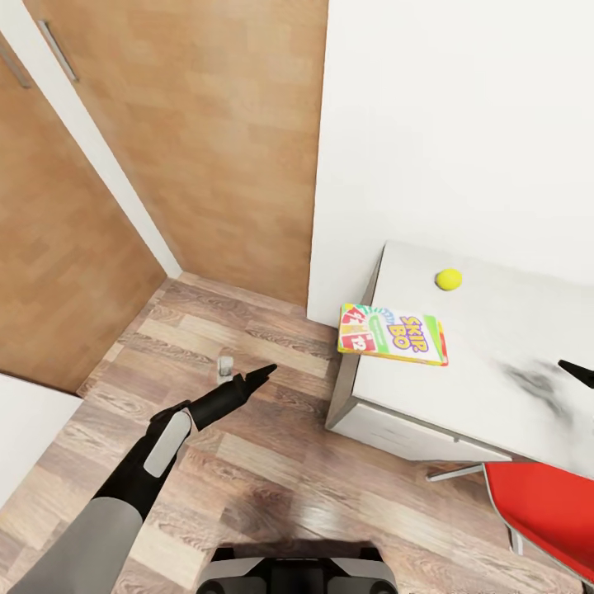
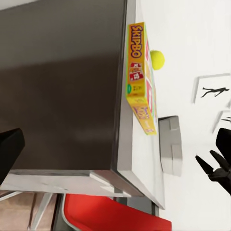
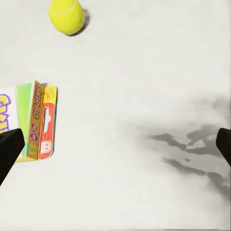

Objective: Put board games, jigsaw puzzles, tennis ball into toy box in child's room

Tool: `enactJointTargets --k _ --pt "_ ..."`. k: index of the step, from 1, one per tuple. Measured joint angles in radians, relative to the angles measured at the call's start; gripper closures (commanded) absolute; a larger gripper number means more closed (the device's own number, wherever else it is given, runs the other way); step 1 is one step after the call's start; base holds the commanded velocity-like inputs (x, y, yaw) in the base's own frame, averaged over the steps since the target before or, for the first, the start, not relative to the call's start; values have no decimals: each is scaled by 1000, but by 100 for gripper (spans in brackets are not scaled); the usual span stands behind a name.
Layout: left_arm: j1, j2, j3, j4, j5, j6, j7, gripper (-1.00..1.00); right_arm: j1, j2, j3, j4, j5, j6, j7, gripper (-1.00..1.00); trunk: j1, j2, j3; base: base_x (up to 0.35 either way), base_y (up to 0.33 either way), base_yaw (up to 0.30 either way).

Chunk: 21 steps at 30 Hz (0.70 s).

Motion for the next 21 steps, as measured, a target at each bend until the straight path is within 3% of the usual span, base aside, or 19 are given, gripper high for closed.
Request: enactJointTargets --k 21 --pt "14 -4 0 -2 -6 -11 -5 -100 0 3 0 -1 0 0 4 -100 0 0 0 27 0 -35"
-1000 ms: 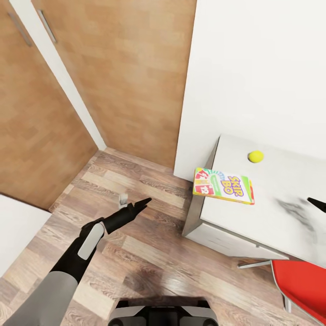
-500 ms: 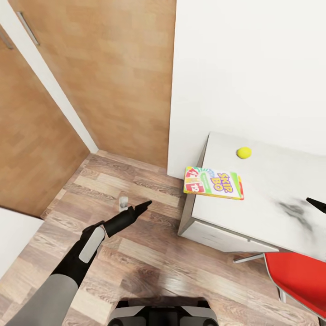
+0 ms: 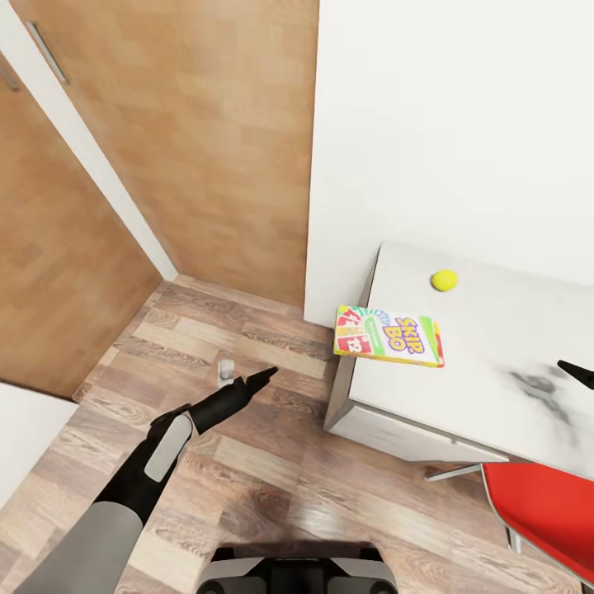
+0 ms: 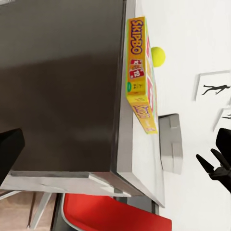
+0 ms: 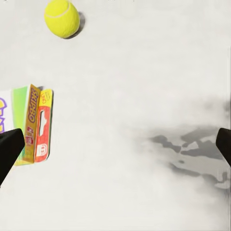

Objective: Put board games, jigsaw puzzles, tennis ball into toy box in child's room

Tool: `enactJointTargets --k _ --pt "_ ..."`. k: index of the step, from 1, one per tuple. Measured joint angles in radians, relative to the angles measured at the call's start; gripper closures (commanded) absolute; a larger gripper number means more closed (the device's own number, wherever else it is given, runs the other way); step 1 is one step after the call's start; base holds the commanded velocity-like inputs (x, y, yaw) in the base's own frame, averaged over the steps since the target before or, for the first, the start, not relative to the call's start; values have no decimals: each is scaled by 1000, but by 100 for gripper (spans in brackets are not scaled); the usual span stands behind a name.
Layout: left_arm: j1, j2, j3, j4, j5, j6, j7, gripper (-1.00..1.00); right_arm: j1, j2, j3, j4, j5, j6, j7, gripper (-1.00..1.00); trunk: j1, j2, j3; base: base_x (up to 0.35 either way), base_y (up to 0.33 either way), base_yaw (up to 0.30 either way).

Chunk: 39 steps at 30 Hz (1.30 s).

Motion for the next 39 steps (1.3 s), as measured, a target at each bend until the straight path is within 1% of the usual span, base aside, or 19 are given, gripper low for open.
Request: enactJointTargets --k 19,26,37,39 --pt "2 -4 -2 0 -3 -13 8 -100 0 0 0 0 0 1 0 -100 0 0 0 244 0 -2" --pt "2 -5 -3 0 -3 -14 10 -100 0 0 0 0 0 1 0 -100 0 0 0 93 0 0" --pt "2 -10 -3 0 -3 -15 13 -100 0 0 0 0 0 1 0 -100 0 0 0 29 0 0" --pt "1 -11 -3 0 -3 -14 22 -100 0 0 0 0 0 1 0 -100 0 0 0 11 0 0"
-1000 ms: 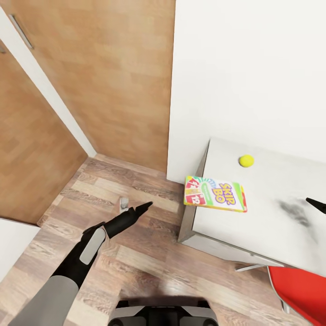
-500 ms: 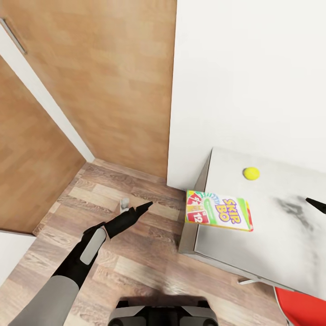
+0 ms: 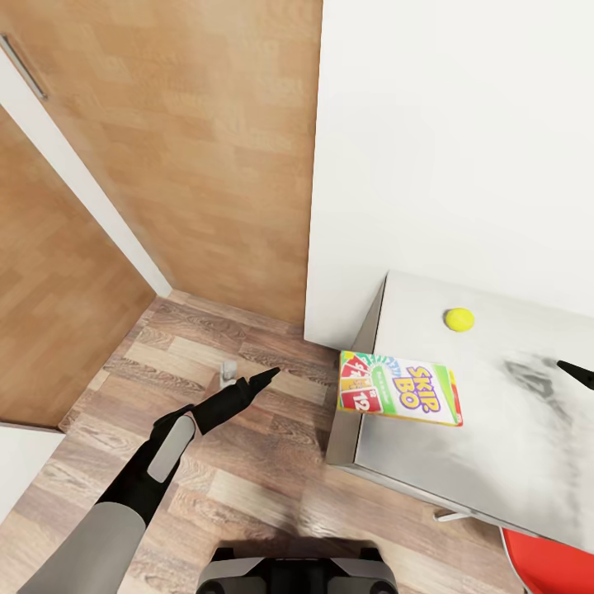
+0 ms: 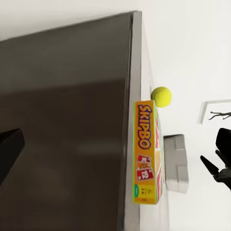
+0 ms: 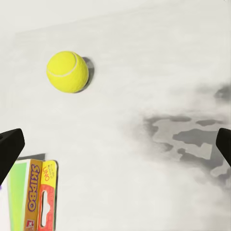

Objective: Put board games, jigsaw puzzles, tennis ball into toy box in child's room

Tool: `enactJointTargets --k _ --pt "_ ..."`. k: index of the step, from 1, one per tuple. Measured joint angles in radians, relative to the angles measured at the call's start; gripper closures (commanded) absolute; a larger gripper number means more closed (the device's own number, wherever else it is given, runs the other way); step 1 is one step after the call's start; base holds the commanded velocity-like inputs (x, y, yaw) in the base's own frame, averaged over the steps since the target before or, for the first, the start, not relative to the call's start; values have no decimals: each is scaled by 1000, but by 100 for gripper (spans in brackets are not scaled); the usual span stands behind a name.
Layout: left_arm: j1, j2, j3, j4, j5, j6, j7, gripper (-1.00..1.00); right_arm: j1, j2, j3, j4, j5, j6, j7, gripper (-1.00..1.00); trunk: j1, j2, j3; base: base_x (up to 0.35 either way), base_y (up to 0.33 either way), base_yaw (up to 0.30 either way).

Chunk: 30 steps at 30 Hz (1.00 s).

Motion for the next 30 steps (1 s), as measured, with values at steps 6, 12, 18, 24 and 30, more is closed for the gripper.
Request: enactJointTargets --k 6,12,18,24,30 --pt "-1 -1 0 0 2 2 38 -100 0 0 0 0 0 0 0 -100 0 0 0 7 0 0" --pt "-4 -14 1 0 7 6 101 -100 0 0 1 0 0 0 0 -100 0 0 0 3 0 0" --pt "-6 -27 0 0 12 9 131 -100 0 0 1 0 0 0 0 -100 0 0 0 1 0 0" --pt "-8 -36 -1 0 14 12 148 -100 0 0 2 0 -1 0 0 -100 0 0 0 0 0 0" --pt "-9 -40 -1 0 14 12 152 -100 0 0 3 0 -1 0 0 -100 0 0 0 0 0 -24"
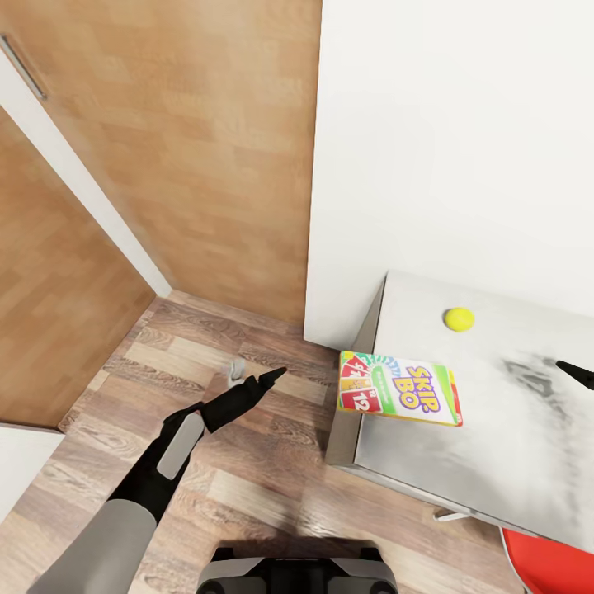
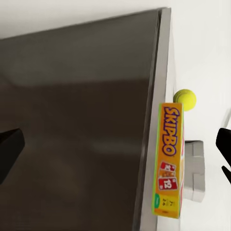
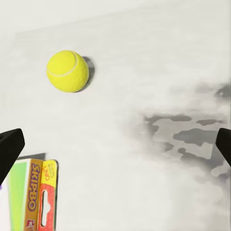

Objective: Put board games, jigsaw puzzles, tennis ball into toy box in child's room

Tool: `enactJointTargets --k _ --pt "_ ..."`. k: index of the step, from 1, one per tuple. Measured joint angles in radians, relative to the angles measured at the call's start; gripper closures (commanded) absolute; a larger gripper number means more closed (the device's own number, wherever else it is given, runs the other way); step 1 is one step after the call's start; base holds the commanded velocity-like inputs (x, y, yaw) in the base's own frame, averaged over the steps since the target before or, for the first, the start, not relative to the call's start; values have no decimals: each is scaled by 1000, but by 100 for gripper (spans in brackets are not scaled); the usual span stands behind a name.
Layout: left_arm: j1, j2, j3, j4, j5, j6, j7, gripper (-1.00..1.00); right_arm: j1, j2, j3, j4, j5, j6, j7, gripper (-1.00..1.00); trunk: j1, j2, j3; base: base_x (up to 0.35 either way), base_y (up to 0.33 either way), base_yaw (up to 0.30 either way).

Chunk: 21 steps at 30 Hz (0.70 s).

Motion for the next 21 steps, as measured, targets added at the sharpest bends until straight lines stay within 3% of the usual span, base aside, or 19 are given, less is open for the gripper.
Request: enactJointTargets --k 21 --pt "1 -1 1 0 0 -2 0 -100 1 0 0 0 0 0 0 -100 0 0 0 0 0 -174"
